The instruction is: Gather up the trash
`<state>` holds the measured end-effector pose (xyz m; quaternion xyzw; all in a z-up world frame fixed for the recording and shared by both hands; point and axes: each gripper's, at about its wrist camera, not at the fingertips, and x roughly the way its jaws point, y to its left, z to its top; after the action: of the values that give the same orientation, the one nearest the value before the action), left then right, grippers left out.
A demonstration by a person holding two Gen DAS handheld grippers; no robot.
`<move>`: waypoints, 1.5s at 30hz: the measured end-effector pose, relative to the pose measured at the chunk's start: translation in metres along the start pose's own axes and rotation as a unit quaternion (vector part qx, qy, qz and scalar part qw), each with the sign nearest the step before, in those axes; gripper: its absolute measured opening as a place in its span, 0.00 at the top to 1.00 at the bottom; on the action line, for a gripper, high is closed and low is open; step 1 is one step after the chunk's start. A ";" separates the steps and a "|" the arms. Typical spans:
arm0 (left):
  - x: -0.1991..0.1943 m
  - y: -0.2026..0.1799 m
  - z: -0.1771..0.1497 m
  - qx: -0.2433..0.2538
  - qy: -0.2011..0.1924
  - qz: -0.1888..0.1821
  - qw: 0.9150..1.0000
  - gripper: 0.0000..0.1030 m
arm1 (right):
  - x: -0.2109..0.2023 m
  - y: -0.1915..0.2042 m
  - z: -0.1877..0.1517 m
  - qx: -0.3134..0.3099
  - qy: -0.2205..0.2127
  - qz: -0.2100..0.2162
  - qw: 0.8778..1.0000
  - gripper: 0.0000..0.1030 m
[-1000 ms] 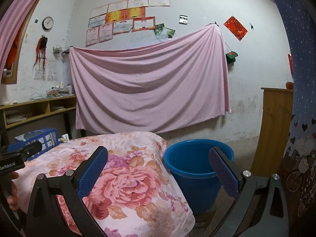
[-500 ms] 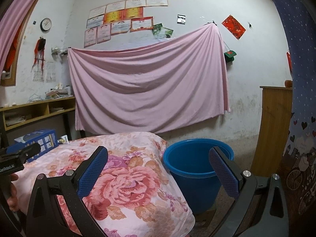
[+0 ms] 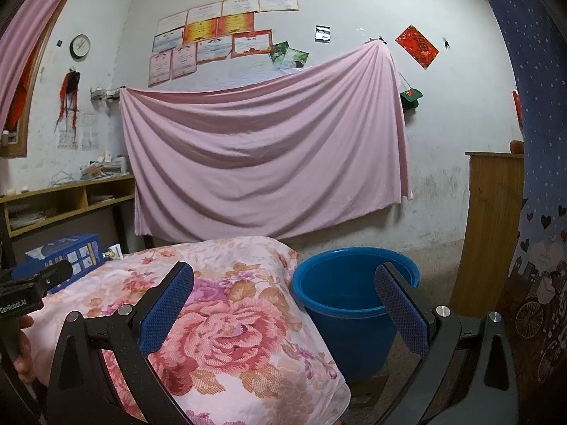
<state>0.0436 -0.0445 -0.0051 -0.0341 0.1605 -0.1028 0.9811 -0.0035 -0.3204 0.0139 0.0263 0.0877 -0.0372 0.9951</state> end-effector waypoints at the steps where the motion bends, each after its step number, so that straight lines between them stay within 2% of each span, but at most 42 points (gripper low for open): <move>1: 0.000 0.000 0.000 0.000 0.000 0.000 1.000 0.02 | -0.001 0.000 0.000 0.001 0.000 0.000 1.000 0.00; 45: 0.003 0.004 -0.003 0.000 0.000 -0.008 1.000 0.02 | -0.002 0.002 0.001 0.002 0.001 -0.001 1.000 0.00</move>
<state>0.0458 -0.0410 -0.0093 -0.0356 0.1605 -0.1105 0.9802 -0.0047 -0.3187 0.0152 0.0282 0.0890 -0.0381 0.9949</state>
